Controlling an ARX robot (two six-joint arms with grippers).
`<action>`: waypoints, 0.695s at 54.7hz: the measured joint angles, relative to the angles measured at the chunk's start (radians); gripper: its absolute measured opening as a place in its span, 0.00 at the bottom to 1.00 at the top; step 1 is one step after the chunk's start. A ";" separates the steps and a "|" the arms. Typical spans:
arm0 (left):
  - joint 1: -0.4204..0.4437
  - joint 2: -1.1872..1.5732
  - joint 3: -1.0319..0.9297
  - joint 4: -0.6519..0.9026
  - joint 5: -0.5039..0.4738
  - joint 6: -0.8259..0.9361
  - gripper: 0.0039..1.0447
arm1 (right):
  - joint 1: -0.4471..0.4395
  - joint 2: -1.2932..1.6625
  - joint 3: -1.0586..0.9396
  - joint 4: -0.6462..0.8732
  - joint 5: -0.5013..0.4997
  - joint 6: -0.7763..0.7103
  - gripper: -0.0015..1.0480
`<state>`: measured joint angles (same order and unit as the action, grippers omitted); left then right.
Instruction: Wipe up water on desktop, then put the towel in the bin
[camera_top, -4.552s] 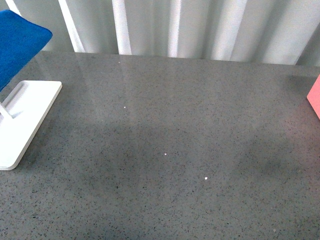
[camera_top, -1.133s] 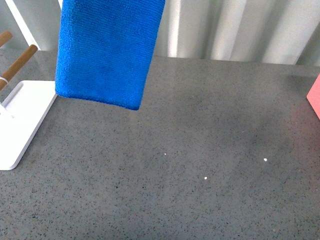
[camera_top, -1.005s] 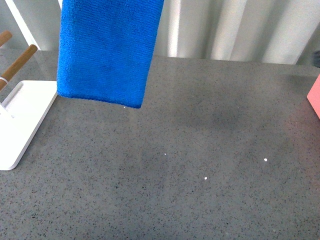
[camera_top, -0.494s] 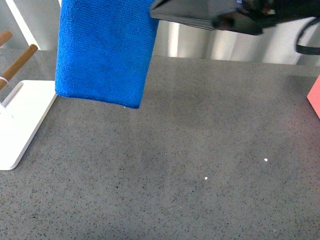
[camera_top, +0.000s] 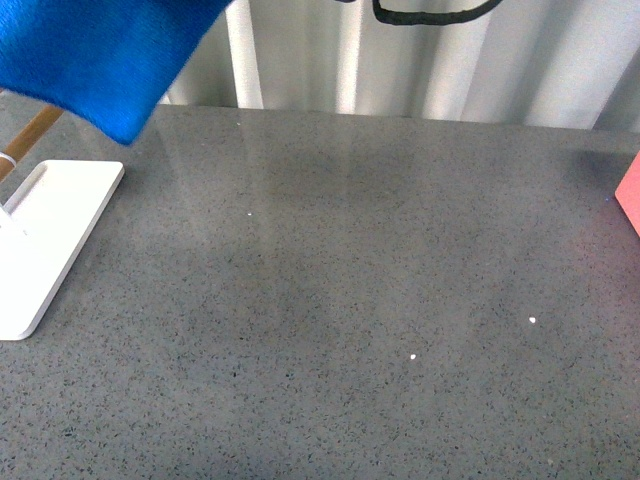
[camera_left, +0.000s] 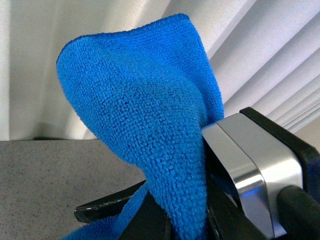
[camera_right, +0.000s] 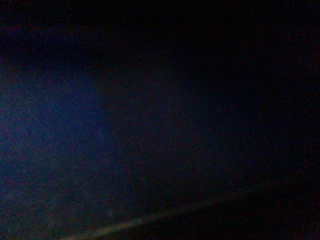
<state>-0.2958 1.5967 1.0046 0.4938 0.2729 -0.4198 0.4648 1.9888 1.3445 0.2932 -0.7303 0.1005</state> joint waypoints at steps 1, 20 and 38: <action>0.000 0.000 0.000 0.000 -0.001 0.000 0.05 | 0.002 0.000 0.001 0.004 -0.004 0.006 0.90; 0.004 -0.001 0.008 0.000 0.009 0.000 0.05 | 0.021 -0.039 -0.093 0.166 -0.032 0.113 0.43; -0.002 -0.001 0.008 0.000 0.018 -0.001 0.22 | -0.005 -0.100 -0.182 0.182 -0.004 0.134 0.08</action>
<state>-0.2981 1.5959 1.0130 0.4938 0.2905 -0.4210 0.4602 1.8885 1.1622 0.4755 -0.7341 0.2344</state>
